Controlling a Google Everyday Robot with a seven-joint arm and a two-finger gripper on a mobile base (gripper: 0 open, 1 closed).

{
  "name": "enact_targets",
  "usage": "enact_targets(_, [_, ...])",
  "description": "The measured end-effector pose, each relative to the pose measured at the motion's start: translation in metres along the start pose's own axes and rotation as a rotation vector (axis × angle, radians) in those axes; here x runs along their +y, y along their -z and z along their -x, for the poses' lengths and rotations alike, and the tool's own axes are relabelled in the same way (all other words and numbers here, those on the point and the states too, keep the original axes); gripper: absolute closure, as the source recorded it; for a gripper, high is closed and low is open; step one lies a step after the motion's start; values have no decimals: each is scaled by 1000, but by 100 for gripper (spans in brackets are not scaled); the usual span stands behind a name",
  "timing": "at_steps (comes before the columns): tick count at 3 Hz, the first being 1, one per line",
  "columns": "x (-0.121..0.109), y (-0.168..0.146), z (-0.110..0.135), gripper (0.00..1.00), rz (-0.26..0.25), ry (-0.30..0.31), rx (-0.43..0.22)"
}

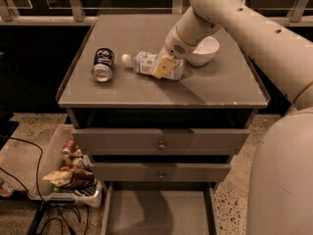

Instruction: Place blue plastic bottle into bottom drawer

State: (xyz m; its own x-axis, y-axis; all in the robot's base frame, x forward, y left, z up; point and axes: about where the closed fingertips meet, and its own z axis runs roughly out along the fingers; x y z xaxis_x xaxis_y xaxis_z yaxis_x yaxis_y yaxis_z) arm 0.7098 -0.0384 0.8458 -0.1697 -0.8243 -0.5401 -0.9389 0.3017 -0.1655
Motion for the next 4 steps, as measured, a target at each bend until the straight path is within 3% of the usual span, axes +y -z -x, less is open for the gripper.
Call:
enact_targets(1, [5, 1, -11, 100, -4, -16, 2])
enact_targets(2, [21, 14, -23, 100, -10, -26, -22])
enact_targets(4, [80, 68, -39, 100, -41, 17, -112])
